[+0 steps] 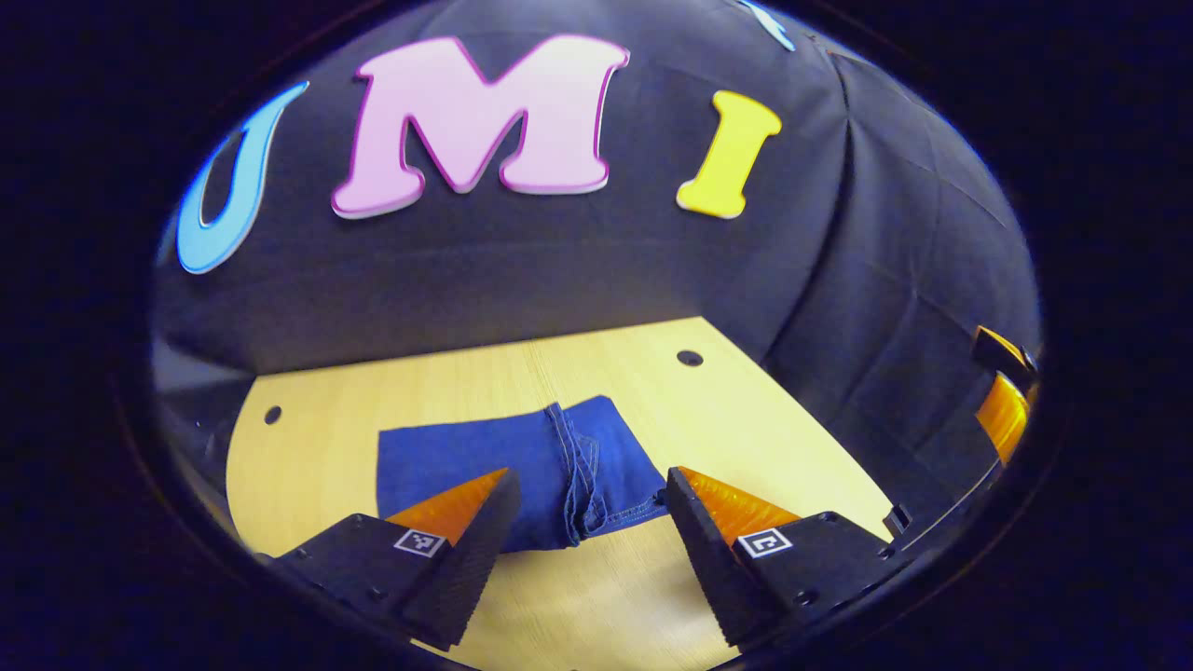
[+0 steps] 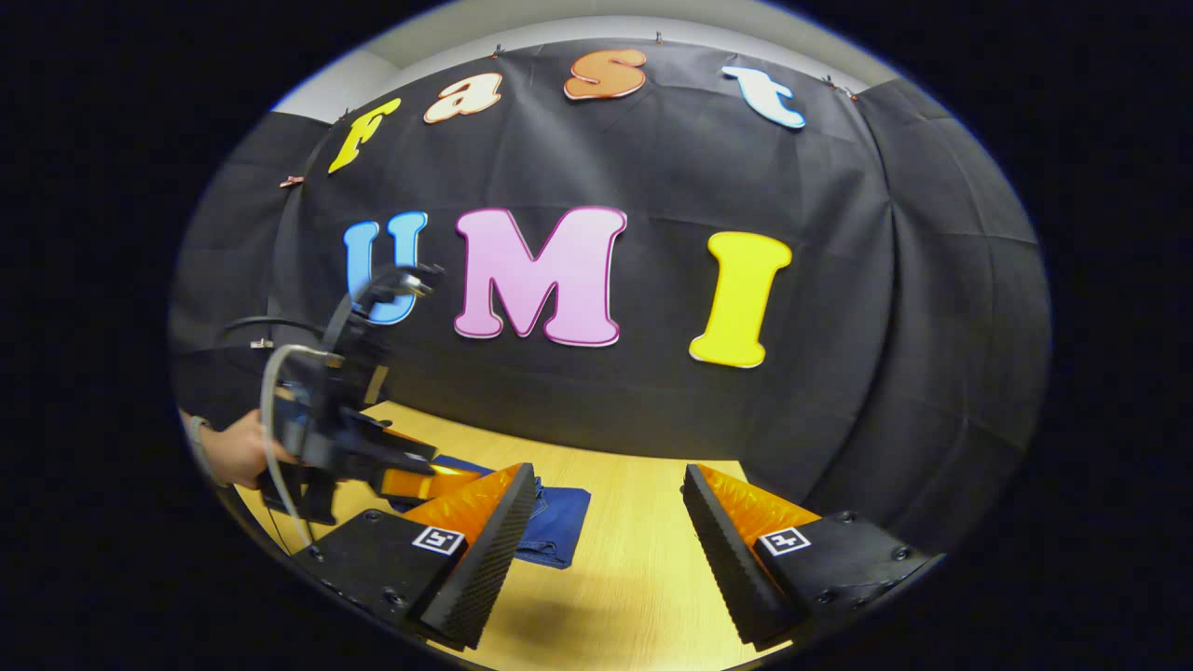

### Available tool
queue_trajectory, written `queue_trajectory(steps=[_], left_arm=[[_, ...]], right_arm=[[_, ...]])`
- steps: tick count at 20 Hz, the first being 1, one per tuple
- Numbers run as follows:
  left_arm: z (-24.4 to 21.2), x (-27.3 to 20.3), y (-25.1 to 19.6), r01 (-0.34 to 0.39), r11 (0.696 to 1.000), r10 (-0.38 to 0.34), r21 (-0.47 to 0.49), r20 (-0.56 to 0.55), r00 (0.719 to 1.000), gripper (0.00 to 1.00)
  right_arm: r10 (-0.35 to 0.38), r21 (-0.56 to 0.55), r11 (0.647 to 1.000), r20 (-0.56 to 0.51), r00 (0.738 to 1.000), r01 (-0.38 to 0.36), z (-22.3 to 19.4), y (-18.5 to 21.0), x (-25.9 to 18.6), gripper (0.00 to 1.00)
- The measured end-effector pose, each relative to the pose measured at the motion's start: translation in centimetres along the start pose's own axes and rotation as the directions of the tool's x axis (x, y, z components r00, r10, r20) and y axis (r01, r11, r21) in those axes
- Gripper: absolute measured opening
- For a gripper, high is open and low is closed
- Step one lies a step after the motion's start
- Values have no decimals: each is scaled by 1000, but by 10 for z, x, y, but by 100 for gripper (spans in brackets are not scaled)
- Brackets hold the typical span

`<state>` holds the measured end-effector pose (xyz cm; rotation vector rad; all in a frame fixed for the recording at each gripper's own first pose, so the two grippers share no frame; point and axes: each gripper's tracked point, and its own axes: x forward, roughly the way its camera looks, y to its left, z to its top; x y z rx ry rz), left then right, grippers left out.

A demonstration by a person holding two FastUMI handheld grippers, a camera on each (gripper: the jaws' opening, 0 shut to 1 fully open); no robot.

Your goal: Grasp the waist and the cuffs of the jeans and fold them to make the two legs overlap; first hold the waist and fold one-third of the jeans toward the cuffs, then hold the cuffs and fold the remaining one-third in the same direction to finish folding.

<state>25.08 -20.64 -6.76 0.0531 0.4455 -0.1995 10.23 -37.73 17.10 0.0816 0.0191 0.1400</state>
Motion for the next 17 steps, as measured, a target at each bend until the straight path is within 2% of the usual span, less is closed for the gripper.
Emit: queue_trajectory(steps=[1,3,5,8,10,12,13,15,17], left_arm=[[-8,-36,-8,7,1000,-7,-7,10,1000,98],[-27,-111,-16,-14,1000,15,-17,104,994,97],[-46,-176,-15,-93,995,98,-38,170,980,96],[-59,-258,-6,-198,979,203,-45,263,943,97],[-54,-292,-7,-206,977,215,-63,315,924,96],[-52,-297,-5,-210,976,217,-57,339,915,96],[-54,-297,-1,-237,970,244,-64,322,915,96],[-54,-304,0,-246,966,258,-79,330,908,97],[-43,-323,7,-255,962,274,-99,366,890,97]], right_arm=[[-7,23,1000,4,1000,7,4,9,-13,98],[13,54,998,22,1000,-14,10,36,-41,98],[51,0,999,33,998,-51,11,59,-79,98],[109,-63,992,45,993,-106,19,89,-120,97],[118,-50,992,60,991,-115,30,101,-139,97],[113,-68,992,60,992,-109,28,108,-155,97],[124,-62,991,49,991,-121,26,111,-160,97],[130,-58,990,68,989,-127,36,113,-165,97],[117,-65,992,96,989,-111,50,108,-166,97]])
